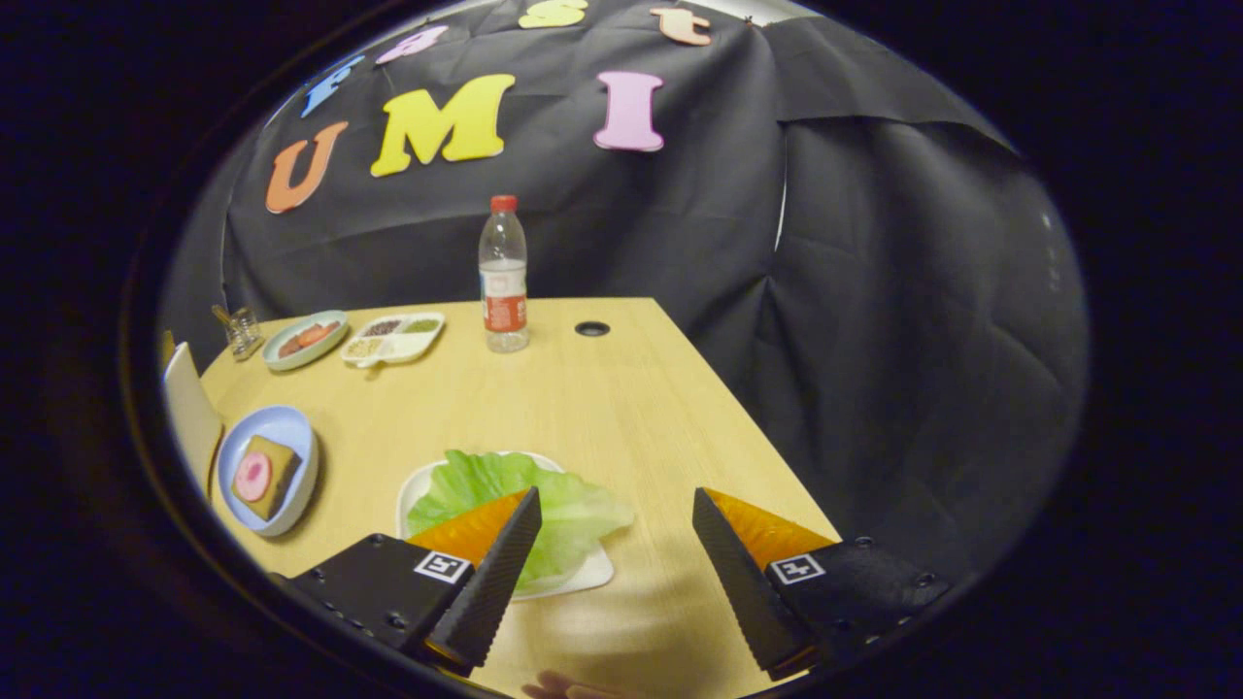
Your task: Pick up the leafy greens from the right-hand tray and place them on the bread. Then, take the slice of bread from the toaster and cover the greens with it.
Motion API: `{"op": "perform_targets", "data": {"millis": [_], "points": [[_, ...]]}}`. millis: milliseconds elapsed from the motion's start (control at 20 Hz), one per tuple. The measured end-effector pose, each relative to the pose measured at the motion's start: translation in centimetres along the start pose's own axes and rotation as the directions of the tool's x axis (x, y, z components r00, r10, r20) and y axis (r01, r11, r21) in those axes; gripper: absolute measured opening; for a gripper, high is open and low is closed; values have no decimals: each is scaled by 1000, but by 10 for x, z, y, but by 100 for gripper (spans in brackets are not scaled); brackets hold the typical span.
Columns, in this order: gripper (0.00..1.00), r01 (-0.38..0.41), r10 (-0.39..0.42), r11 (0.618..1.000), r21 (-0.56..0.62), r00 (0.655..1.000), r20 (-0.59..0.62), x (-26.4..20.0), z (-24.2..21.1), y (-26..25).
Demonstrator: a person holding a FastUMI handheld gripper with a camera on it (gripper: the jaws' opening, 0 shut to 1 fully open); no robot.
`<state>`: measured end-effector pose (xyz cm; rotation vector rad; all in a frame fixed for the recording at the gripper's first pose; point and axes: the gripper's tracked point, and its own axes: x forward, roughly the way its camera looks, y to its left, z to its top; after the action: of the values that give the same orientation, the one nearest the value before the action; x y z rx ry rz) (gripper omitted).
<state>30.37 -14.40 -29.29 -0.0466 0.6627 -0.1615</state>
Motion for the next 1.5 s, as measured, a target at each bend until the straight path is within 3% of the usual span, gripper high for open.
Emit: {"op": "perform_targets", "data": {"millis": [200,350,450,600,650,700,750,900,1000,1050,1200,1500], "points": [[95,-37,41,998,46,994,-102,31,-18,4],[93,-69,77,994,81,991,-109,37,-18,9],[85,-75,81,995,61,990,-116,41,-17,16],[63,-64,68,997,40,990,-121,43,-15,19],[60,-53,57,998,37,991,-118,43,-14,18],[49,-52,56,998,36,991,-122,41,-14,19],[48,-55,59,998,39,990,-125,39,-15,20],[20,-48,54,997,53,992,-112,35,-12,20],[20,-47,52,998,47,992,-116,30,-12,21],[1,-27,33,998,48,992,-120,28,-12,20],[1,4,2,999,53,994,-109,16,-6,20],[0,-33,33,999,43,999,17,-37,34,41]]}}
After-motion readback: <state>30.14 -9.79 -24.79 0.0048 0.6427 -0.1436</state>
